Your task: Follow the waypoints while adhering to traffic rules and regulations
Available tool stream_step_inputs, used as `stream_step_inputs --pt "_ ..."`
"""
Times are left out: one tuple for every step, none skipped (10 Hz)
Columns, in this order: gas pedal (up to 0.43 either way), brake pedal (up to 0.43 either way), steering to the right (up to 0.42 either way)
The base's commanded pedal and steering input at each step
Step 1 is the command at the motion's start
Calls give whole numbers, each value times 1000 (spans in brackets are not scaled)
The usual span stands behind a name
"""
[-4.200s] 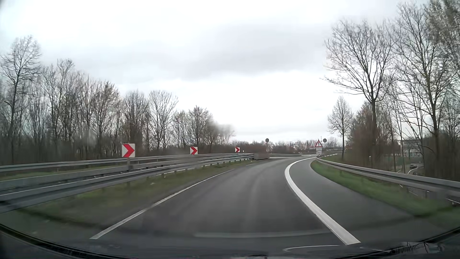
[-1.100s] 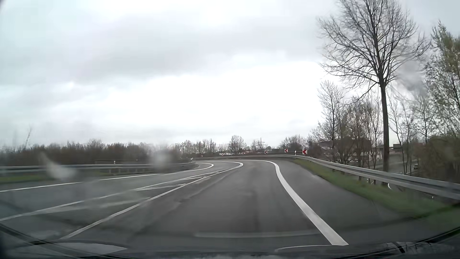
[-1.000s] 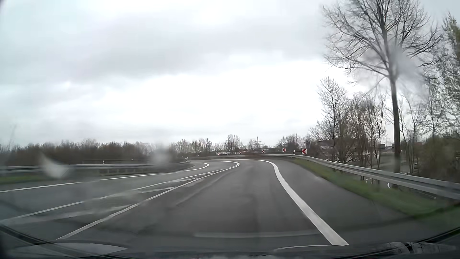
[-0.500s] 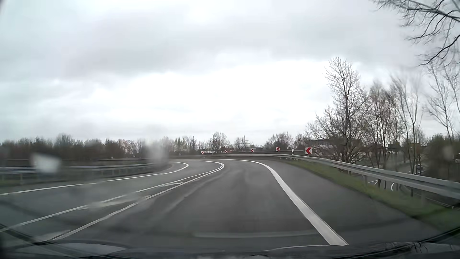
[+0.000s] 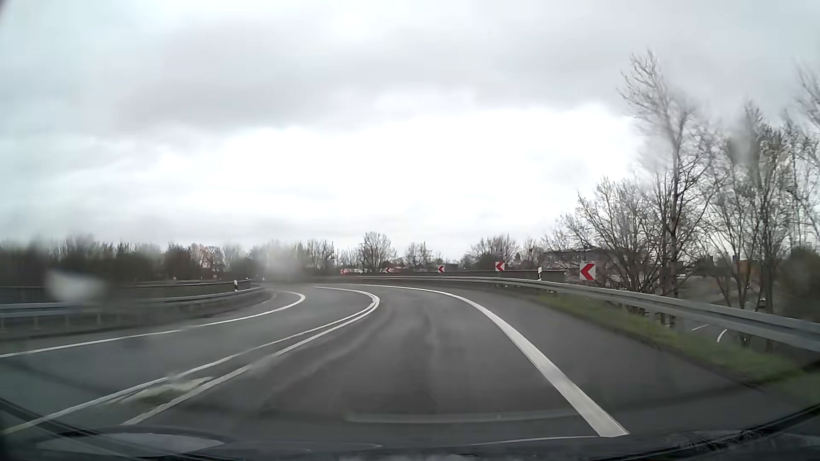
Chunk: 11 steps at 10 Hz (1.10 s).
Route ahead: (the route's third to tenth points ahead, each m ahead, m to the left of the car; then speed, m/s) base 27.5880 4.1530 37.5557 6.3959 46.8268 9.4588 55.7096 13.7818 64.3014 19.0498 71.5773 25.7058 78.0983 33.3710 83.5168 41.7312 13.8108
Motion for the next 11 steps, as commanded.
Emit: stream_step_inputs --pt "47 0 17" --pt "47 0 15" --pt "59 0 11" --pt "59 0 5" --pt "67 0 2" --pt "79 0 -2" --pt "87 0 -4" --pt "98 0 -4" --pt "98 0 -6" --pt "98 0 -11" --pt "98 0 -21"
